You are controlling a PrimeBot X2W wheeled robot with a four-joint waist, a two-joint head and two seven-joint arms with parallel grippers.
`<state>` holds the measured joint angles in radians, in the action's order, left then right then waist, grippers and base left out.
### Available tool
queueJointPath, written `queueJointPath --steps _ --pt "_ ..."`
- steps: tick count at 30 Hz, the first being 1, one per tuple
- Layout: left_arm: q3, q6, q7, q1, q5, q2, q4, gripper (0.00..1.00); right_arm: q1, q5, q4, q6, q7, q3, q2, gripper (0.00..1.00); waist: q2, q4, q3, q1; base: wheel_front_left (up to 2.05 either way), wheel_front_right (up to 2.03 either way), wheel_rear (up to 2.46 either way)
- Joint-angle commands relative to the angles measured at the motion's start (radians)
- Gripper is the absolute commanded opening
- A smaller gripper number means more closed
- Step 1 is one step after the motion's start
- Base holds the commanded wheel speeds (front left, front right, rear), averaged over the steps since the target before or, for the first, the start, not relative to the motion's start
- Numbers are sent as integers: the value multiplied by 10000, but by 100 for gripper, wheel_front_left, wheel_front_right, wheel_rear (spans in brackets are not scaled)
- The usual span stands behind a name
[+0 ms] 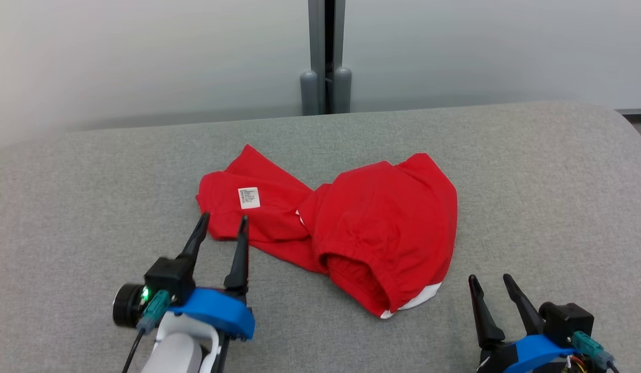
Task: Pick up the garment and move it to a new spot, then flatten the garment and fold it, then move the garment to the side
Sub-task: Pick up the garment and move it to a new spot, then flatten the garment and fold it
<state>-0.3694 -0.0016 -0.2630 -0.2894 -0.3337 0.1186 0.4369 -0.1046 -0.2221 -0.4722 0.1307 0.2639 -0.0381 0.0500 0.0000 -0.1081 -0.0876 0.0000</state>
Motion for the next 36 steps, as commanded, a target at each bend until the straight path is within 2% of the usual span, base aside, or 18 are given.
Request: queueJointPath --steps 1,8,15,24,29,36 --pt "305 31 -26 486 118 20 -118 100 214 30 33 0 8 11 15 100 0 56 125 0 0 0 0" --pt "2063 -120 -26 2503 788 -204 -794 100 692 106 500 0 6 226 19 100 0 357 649 0 0 0 0" --pt "2855 -499 -27 3604 1537 -495 -816 100 1109 82 1001 0 9 249 19 100 0 606 904 0 0 0 0" --pt "3087 -775 -27 3695 1955 -665 -492 100 1321 -38 963 0 8 -41 17 100 0 722 1013 0 0 0 0" --pt "3016 -850 -27 3481 1807 -684 -379 100 1259 -52 872 0 8 -119 17 100 0 677 919 0 0 0 0" --pt "2828 -1020 -27 2002 1832 -687 81 100 755 38 920 0 8 -282 17 100 0 382 131 0 0 0 0"
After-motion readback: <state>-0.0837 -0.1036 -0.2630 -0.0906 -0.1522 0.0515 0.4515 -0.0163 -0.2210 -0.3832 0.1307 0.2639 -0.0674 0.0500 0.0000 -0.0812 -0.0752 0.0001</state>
